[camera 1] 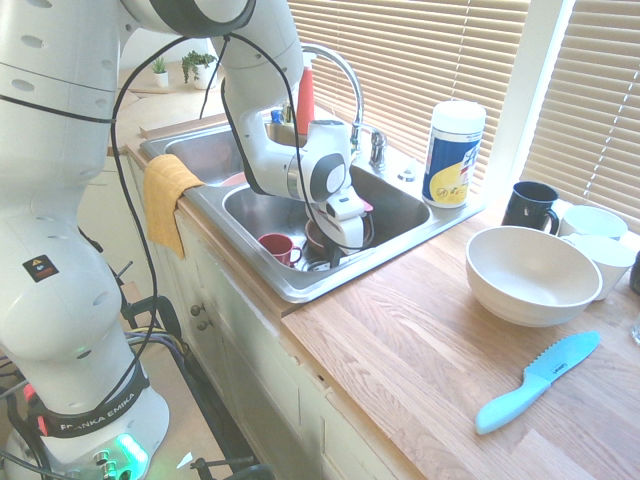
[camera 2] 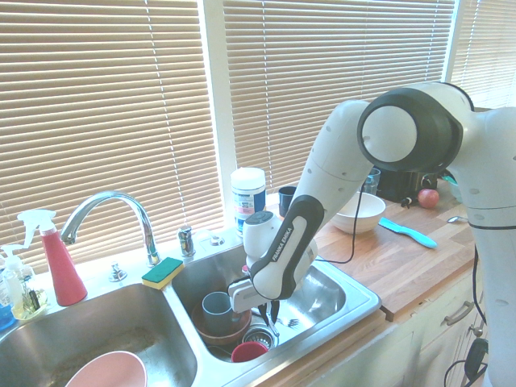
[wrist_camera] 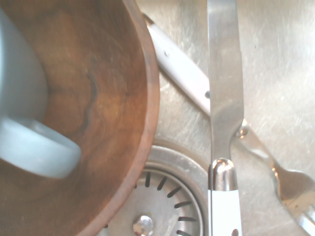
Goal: Put the knife into the sink
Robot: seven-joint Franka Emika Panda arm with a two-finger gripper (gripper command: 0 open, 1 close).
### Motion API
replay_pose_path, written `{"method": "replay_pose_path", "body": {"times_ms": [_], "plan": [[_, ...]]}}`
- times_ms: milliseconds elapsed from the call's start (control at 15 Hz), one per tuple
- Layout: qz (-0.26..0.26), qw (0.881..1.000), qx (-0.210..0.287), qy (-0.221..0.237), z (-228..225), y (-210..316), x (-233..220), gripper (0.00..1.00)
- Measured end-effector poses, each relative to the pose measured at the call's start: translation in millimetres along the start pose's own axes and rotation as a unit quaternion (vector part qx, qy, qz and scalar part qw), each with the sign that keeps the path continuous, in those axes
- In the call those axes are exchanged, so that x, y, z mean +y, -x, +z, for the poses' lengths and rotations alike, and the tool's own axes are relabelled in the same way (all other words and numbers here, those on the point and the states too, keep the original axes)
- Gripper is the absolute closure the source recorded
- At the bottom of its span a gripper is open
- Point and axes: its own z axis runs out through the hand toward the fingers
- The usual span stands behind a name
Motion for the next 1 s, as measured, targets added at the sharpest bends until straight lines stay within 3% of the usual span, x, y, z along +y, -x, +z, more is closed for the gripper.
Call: {"method": "replay_pose_path", "body": {"times_ms": [1000], "plan": [[0.007, 1.000, -0.003, -0.009, -0.2, 9.3, -6.0, 0.00]]}}
